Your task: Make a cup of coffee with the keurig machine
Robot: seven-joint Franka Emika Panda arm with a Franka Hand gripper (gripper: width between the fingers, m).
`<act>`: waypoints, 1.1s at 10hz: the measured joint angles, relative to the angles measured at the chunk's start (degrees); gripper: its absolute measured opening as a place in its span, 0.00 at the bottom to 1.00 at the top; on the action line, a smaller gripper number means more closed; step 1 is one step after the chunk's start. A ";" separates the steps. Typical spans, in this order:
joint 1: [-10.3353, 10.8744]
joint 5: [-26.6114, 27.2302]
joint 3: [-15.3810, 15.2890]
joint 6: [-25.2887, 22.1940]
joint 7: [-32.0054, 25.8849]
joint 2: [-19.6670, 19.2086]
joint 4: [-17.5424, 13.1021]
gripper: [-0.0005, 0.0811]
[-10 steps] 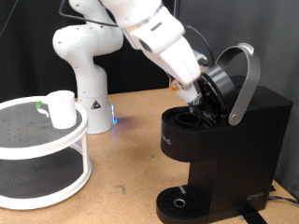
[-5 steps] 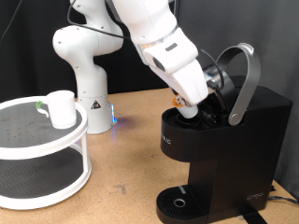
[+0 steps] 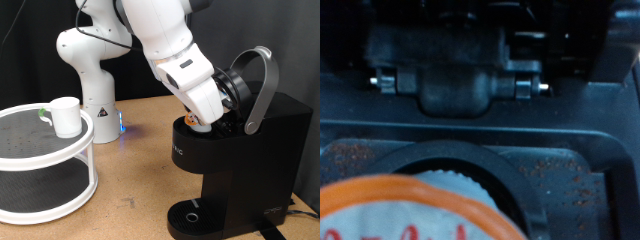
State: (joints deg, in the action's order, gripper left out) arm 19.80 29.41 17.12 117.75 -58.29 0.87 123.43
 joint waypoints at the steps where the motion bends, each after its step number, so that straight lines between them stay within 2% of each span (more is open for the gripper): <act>1: 0.00 -0.19 -0.24 0.17 0.12 -0.16 0.05 0.53; 8: -0.03 -1.26 -0.80 0.70 1.03 -0.65 0.24 0.53; 10: -0.05 -1.25 -0.80 1.75 0.98 -1.24 0.74 0.87; 11: -0.06 -1.01 -0.79 1.97 0.84 -1.26 0.91 0.87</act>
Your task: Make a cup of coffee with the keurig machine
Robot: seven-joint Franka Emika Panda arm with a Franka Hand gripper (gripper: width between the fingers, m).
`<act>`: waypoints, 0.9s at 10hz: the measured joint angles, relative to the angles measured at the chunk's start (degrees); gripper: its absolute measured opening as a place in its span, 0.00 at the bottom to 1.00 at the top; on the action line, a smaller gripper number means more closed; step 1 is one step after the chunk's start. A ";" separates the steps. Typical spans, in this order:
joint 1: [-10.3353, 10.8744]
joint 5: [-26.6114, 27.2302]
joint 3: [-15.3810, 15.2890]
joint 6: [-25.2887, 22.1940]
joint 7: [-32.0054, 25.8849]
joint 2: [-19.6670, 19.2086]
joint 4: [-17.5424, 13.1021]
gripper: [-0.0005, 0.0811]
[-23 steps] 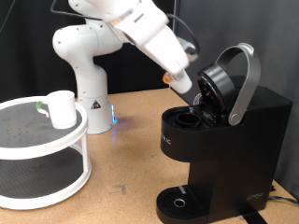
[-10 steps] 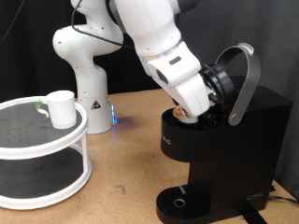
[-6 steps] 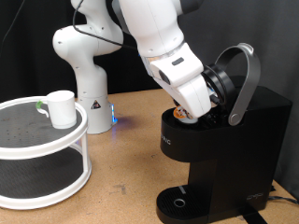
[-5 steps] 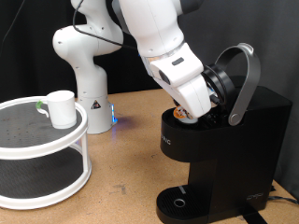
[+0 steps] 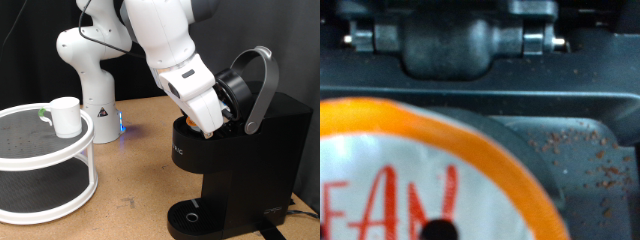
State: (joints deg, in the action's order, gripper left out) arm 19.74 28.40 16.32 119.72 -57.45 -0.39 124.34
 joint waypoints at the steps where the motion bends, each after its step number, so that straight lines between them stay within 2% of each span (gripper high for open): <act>1: -0.02 0.86 0.01 0.62 -0.53 0.00 0.13 0.97; 4: -0.32 3.88 0.28 -0.18 -3.61 0.35 0.00 0.99; 7: -0.89 3.99 1.25 -5.90 -6.06 1.83 -0.70 0.99; 9: -1.19 3.99 1.60 -7.42 -6.76 3.07 -0.70 0.99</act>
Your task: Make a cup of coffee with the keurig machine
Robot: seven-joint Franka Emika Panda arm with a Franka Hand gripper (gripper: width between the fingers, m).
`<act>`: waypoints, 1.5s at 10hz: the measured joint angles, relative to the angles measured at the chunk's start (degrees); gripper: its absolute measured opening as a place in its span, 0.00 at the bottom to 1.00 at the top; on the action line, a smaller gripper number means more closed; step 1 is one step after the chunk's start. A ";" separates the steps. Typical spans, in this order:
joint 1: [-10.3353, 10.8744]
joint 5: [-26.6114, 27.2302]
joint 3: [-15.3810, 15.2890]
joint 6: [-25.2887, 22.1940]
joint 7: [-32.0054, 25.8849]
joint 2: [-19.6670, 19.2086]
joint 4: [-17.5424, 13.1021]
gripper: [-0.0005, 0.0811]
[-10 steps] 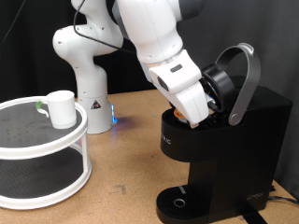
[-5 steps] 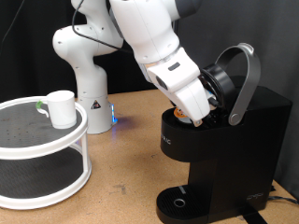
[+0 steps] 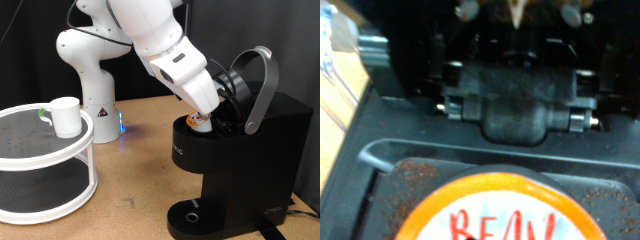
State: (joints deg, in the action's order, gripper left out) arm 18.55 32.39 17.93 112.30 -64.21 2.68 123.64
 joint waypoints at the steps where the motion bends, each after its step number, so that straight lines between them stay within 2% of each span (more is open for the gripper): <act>1: -0.08 0.00 0.07 -0.34 -0.01 0.49 0.01 0.99; 5: -0.02 -2.53 -0.13 -4.22 0.99 0.23 0.02 0.99; 7: 0.05 -2.88 -0.83 -3.67 1.79 -0.99 0.23 0.99; 15: 0.29 0.34 -1.72 -3.53 -0.11 -0.95 0.15 0.99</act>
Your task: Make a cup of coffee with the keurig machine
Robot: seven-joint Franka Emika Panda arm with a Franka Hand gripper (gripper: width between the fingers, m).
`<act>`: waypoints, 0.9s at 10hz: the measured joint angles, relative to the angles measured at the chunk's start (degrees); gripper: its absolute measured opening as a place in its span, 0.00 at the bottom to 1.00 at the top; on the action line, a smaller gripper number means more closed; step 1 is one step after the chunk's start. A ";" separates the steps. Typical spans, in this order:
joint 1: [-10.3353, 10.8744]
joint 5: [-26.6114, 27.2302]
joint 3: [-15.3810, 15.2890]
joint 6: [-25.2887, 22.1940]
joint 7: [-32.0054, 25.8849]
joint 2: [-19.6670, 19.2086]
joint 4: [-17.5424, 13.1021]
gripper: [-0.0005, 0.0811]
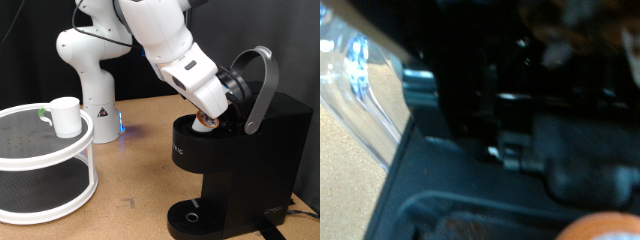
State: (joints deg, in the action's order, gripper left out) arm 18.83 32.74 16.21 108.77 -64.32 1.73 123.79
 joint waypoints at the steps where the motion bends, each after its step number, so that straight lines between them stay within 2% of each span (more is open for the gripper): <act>1: 0.02 0.01 -0.31 -0.01 0.00 -0.01 0.19 0.99; 9: -0.11 -0.48 -0.28 0.08 -1.37 0.54 0.94 0.99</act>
State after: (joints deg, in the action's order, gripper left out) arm 18.73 32.26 15.93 108.85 -65.70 2.27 124.73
